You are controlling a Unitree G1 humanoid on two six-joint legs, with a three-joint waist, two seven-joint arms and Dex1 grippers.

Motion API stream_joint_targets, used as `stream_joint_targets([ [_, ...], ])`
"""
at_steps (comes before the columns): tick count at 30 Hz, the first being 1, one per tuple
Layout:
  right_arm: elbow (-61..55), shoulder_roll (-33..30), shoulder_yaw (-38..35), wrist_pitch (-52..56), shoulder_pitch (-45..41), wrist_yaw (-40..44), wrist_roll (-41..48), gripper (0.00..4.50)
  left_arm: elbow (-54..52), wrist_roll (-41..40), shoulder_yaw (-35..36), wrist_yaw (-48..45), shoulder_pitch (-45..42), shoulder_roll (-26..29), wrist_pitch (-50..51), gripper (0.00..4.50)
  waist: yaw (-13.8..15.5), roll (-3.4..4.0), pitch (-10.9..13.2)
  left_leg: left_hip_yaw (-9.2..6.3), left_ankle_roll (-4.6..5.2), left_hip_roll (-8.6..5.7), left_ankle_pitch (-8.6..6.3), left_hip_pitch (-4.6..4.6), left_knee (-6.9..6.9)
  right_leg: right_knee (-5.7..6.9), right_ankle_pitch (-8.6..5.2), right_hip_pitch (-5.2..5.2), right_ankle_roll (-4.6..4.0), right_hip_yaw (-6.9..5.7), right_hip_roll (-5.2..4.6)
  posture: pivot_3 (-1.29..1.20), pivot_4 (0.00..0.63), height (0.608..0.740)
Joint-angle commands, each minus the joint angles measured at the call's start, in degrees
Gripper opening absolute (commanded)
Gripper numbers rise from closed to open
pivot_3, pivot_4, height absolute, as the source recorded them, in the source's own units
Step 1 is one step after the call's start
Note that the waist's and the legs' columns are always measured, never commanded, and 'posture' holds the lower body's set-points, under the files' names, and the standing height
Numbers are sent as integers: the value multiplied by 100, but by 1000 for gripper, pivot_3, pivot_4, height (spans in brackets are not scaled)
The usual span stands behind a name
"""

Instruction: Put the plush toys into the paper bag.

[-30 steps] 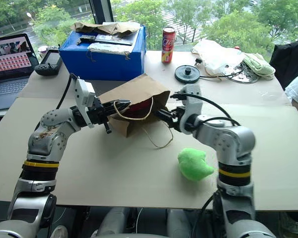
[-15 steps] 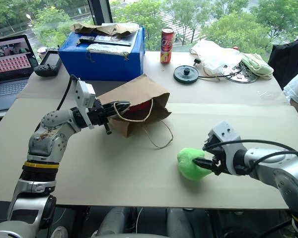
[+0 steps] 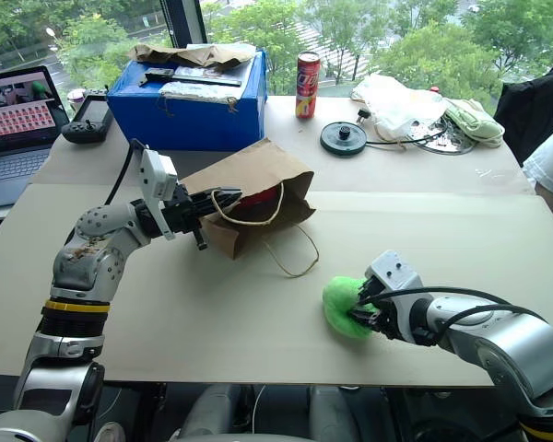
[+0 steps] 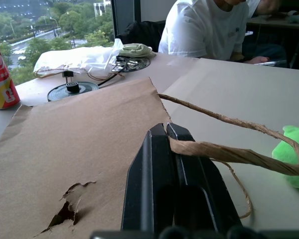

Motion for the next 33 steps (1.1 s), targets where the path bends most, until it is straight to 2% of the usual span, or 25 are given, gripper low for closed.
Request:
stream_joint_targets([
  [1, -110, 112, -66, -124, -74, 41, 16, 591, -31, 13, 72, -13, -149, 56, -104, 0, -4, 0, 0, 0, 0, 0, 0, 0, 0, 1, 0, 0, 0, 0, 1, 0, 150, 739],
  [2, -119, 138, -108, -124, -89, 66, 50, 299, -24, 17, 72, -13, -153, 57, -109, 0, -6, -1, 0, 0, 0, 0, 0, 1, 0, 0, 0, 0, 0, 0, 3, 0, 150, 739],
  [7, -7, 404, -653, -22, -453, 91, 349, 299, 13, 30, 60, -22, -203, 61, -119, 0, -8, -1, 0, 0, 0, 0, 0, 1, 1, 1, 0, 0, -1, 1, 4, 0, 150, 739],
  [10, 255, 865, -1062, 177, -997, -242, 546, 299, 30, 32, 56, -36, -220, 68, -119, 0, -6, -1, 0, 0, 0, -1, 0, 1, 1, 2, 1, 1, -1, 0, 4, 0, 150, 739],
  [13, 474, 1483, -1167, 437, -1646, -737, 612, 299, 37, 32, 47, -42, -239, 67, -110, 0, -2, -1, 0, 0, 0, -1, 0, 1, 1, 3, 1, 0, -2, 0, 4, 0, 150, 739],
  [17, 725, 2542, -667, 647, -2307, -1449, 334, 299, 9, 30, 24, -41, -249, 46, -91, 0, -13, -1, -1, 2, -1, 4, 0, -4, 1, 5, 2, -9, -4, 2, 16, 0, 150, 739],
  [22, 1256, 3417, -87, 526, -2807, -2004, -158, 299, -39, 22, 10, -46, -252, 34, -56, 0, -11, 1, -1, 6, -2, 3, 1, -11, -1, 9, 3, -16, -5, 3, 14, 0, 150, 739],
  [33, 3565, 4786, 777, -895, -3976, -2212, -1374, 299, -87, 3, -45, -77, -222, -13, -26, 0, -45, 2, -2, 10, -5, 3, 3, -10, -2, 14, 3, -20, -6, 0, 14, 0, 150, 739],
])
